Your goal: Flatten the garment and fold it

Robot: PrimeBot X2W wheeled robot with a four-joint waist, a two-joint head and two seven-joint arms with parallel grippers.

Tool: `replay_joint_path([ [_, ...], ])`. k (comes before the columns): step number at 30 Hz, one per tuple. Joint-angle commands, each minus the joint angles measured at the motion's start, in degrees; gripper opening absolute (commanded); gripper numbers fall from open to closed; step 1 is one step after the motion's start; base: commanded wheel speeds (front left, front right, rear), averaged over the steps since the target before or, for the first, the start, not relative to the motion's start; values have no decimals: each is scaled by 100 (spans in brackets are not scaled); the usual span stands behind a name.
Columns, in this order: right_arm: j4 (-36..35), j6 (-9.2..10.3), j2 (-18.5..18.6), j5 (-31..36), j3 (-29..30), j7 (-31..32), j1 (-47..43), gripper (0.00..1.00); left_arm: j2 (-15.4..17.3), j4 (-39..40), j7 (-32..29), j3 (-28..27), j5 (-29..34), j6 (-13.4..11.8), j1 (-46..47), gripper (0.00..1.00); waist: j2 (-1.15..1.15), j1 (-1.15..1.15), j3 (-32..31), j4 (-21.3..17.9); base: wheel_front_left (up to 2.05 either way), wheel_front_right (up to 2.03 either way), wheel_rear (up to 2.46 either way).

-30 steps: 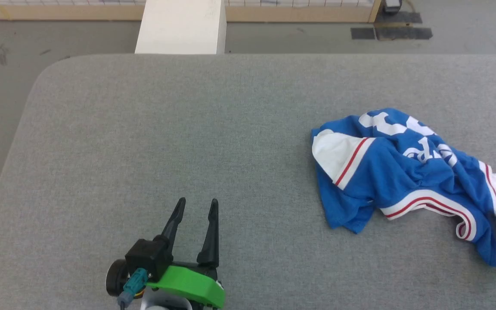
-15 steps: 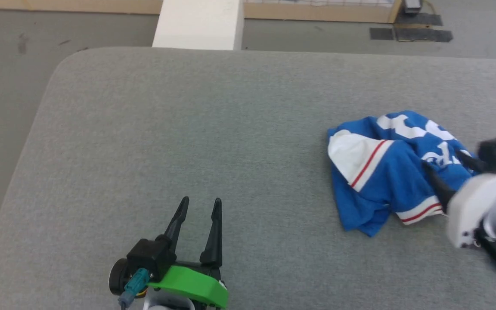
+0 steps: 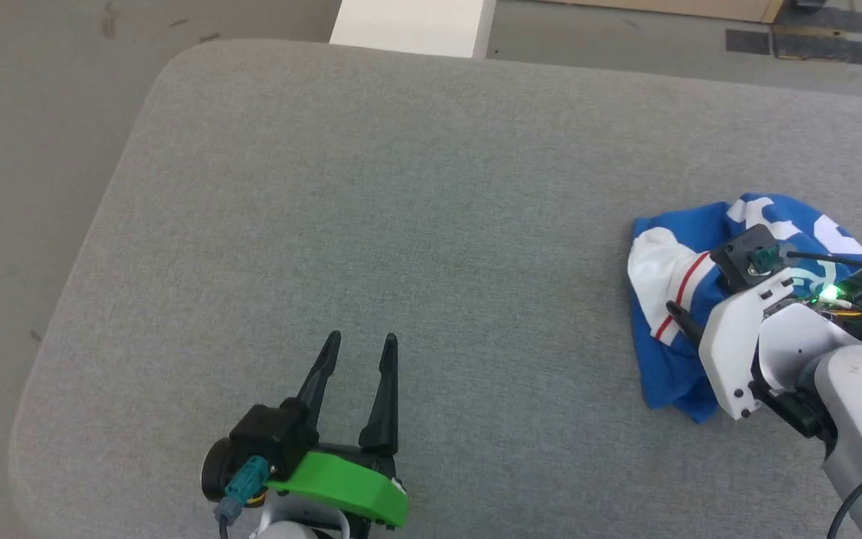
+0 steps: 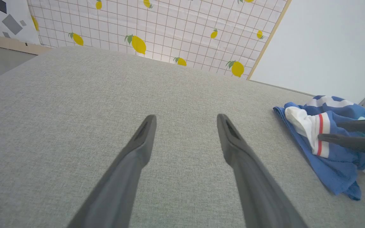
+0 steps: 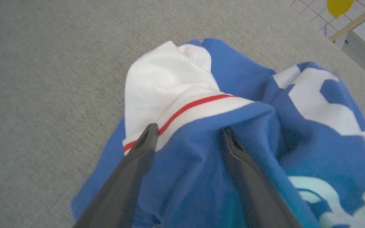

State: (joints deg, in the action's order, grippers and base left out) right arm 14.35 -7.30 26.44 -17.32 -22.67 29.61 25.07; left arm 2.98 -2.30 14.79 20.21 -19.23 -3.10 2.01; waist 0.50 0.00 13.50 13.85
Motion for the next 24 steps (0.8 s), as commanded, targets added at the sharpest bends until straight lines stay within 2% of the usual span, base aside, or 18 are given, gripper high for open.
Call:
replay_joint_path([
  [1,78,-19,-35,-43,-11,-97,114,33,-10,14,21,2,-16,-37,100,100,-50,0,67,63,0,0,0],
  [2,102,-19,-48,-65,-31,-147,148,13,-10,15,21,-2,-18,-44,101,100,-50,0,69,60,0,0,0],
  [3,107,-19,-55,-94,-52,-216,190,0,-10,15,21,-13,-18,-54,99,100,-50,0,61,45,0,0,0],
  [10,-318,-19,-81,-299,-74,-578,440,0,-10,-34,21,-122,26,-56,20,100,-50,0,-169,-123,0,0,0],
  [16,-1189,-19,-283,-443,-223,-798,633,0,-10,-81,21,-210,64,-6,-55,100,-50,0,-389,-236,0,0,0],
  [21,-1923,-19,-592,-755,-880,-738,327,0,-10,-63,21,-314,76,15,-171,100,-50,0,-480,-251,0,0,0],
  [24,-1980,-19,-587,-936,-1408,-538,-156,0,-11,-59,21,-364,69,24,-247,100,-50,0,-488,-223,0,0,0],
])
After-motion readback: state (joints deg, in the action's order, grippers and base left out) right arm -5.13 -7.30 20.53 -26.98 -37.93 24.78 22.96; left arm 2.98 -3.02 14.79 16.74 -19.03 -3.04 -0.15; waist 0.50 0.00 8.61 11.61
